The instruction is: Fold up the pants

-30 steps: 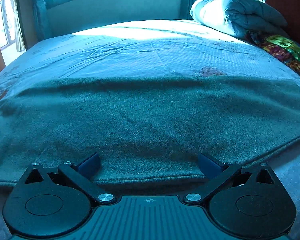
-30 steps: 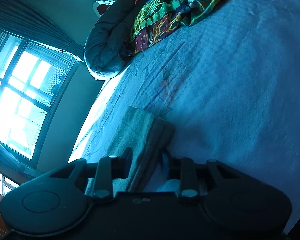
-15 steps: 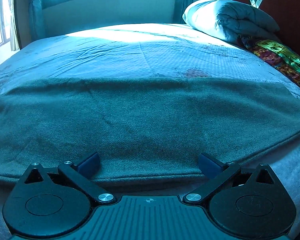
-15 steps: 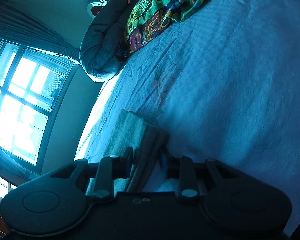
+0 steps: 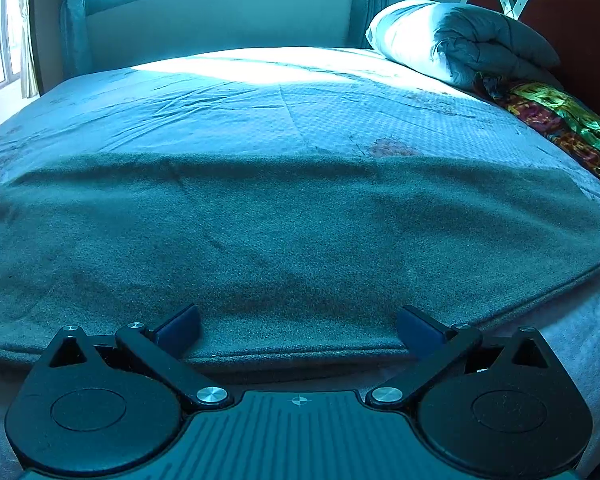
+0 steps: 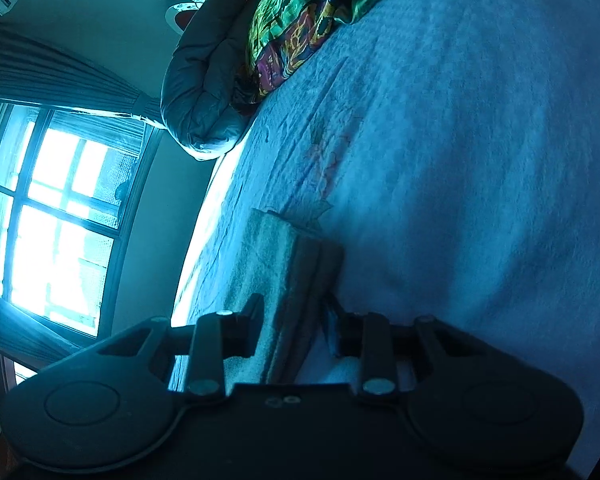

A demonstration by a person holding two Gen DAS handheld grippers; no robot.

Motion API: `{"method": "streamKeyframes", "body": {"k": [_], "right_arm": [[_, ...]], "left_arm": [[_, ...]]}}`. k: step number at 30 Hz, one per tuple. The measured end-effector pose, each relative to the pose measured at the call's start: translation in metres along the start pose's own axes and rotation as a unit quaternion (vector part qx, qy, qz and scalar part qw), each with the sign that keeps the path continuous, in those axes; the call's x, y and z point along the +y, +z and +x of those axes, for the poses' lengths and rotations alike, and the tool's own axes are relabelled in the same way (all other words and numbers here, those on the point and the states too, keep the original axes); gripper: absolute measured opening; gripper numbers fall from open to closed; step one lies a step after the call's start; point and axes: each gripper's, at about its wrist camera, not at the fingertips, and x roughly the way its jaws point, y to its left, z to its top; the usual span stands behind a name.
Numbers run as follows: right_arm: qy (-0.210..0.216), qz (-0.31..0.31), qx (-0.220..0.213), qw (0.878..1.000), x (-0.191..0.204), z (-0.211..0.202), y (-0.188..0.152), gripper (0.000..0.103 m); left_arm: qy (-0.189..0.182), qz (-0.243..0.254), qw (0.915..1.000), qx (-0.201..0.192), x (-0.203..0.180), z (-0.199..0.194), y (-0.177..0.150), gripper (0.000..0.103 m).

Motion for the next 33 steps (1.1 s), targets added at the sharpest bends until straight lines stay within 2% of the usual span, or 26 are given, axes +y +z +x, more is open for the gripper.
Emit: {"method": "streamKeyframes", "body": {"k": [4, 8, 9, 11, 13, 16, 18, 21, 26, 28, 29, 30, 31, 32, 33], "right_arm": [[-0.004, -0.022, 0.012, 1.0, 0.003, -0.007, -0.003, 0.019], [-0.02, -0.034, 0.017, 0.999, 0.01, 0.008, 0.001, 0.018], [-0.03, -0.05, 0.02, 0.998, 0.015, 0.012, 0.001, 0.009], [-0.038, -0.066, 0.016, 0.997, 0.024, 0.014, 0.0, 0.002], [-0.038, -0.093, 0.002, 0.995, 0.039, 0.009, -0.004, 0.001], [-0.013, -0.128, -0.003, 0.992, 0.074, 0.001, -0.015, 0.001], [0.005, -0.177, 0.003, 0.984, 0.108, -0.001, -0.031, 0.001], [0.036, -0.241, 0.016, 0.97, 0.162, 0.002, -0.074, 0.001], [0.086, -0.331, 0.058, 0.938, 0.234, 0.027, -0.184, 0.001], [0.107, -0.355, 0.093, 0.924, 0.25, 0.041, -0.24, 0.005], [0.117, -0.359, 0.116, 0.919, 0.253, 0.048, -0.268, 0.01], [0.128, -0.365, 0.148, 0.91, 0.253, 0.055, -0.295, 0.019], [0.132, -0.381, 0.192, 0.895, 0.253, 0.062, -0.321, 0.023], [0.13, -0.398, 0.239, 0.876, 0.251, 0.065, -0.348, 0.02], [0.143, -0.395, 0.241, 0.875, 0.246, 0.059, -0.357, 0.016]], "left_arm": [[-0.001, 0.001, 1.0, 0.0, 0.0, 0.001, -0.001, 0.103], [0.012, 0.007, 0.9999, -0.003, -0.005, 0.003, -0.002, 0.103], [0.016, 0.01, 0.9998, -0.004, -0.007, 0.003, -0.003, 0.103], [0.029, 0.017, 0.9994, -0.01, -0.011, 0.005, -0.004, 0.103], [0.032, 0.018, 0.9992, -0.015, -0.013, 0.006, -0.005, 0.103], [-0.011, -0.014, 0.9997, -0.014, 0.01, -0.006, 0.003, 0.103], [-0.005, -0.035, 0.999, -0.025, 0.04, -0.021, 0.003, 0.103], [0.027, -0.056, 0.9972, -0.043, 0.112, -0.047, -0.005, 0.103], [0.097, -0.101, 0.9887, -0.053, 0.236, -0.086, -0.022, 0.103], [0.123, -0.137, 0.9815, -0.054, 0.284, -0.099, -0.032, 0.103], [0.13, -0.151, 0.9787, -0.051, 0.301, -0.102, -0.037, 0.103], [0.139, -0.164, 0.9752, -0.051, 0.318, -0.104, -0.042, 0.103], [0.147, -0.174, 0.9726, -0.049, 0.33, -0.106, -0.046, 0.103], [0.152, -0.182, 0.9704, -0.047, 0.339, -0.106, -0.051, 0.103], [0.156, -0.192, 0.9679, -0.045, 0.349, -0.106, -0.056, 0.103]]}}
